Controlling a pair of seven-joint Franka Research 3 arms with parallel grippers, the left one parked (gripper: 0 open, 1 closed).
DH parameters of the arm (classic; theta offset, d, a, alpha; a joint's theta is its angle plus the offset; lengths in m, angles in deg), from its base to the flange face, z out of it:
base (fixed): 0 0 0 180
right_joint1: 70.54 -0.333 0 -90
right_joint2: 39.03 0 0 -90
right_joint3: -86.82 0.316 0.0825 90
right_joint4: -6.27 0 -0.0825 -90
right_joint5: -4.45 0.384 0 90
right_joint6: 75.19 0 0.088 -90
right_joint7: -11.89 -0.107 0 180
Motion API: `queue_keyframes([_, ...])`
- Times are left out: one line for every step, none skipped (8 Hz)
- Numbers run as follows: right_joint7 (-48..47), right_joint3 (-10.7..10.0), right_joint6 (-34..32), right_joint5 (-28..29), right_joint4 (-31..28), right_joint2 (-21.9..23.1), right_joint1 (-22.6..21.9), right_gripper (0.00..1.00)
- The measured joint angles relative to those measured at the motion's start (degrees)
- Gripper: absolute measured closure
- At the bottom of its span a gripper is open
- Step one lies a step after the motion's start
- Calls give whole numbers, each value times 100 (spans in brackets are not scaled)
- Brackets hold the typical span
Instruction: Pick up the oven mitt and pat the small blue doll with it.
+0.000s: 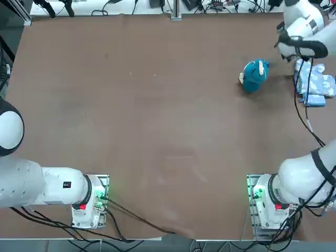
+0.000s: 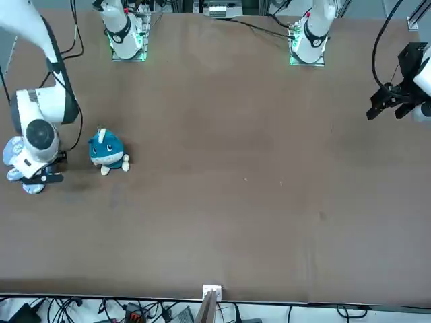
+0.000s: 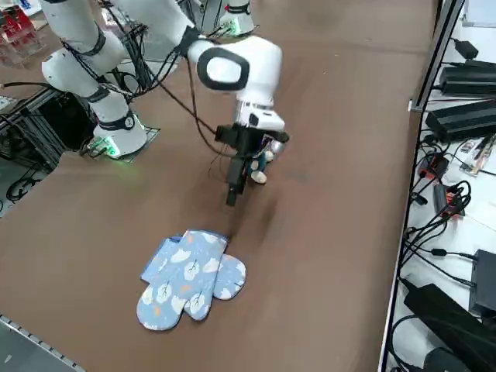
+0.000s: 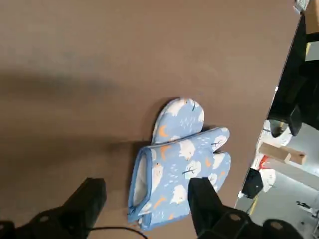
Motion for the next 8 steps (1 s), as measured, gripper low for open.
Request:
queue_keyframes([155, 126, -317, 348, 319, 38, -2, 0])
queue_keyframes([253, 278, -691, 741, 663, 77, -3, 0])
queue_keyframes([287, 433, -1100, 1145, 1020, 130, -6, 0])
queue_keyframes([311, 544, -1538, 1587, 1372, 200, -12, 0])
queue_keyframes([386, 593, -1919, 2028, 1695, 289, -16, 0])
queue_keyframes([490, 597, -2209, 2446, 1957, 404, -10, 0])
queue_keyframes([557, 591, -2402, 2893, 2133, 539, 10, 0])
queue_keyframes([614, 578, -2486, 3405, 2216, 704, 46, 0])
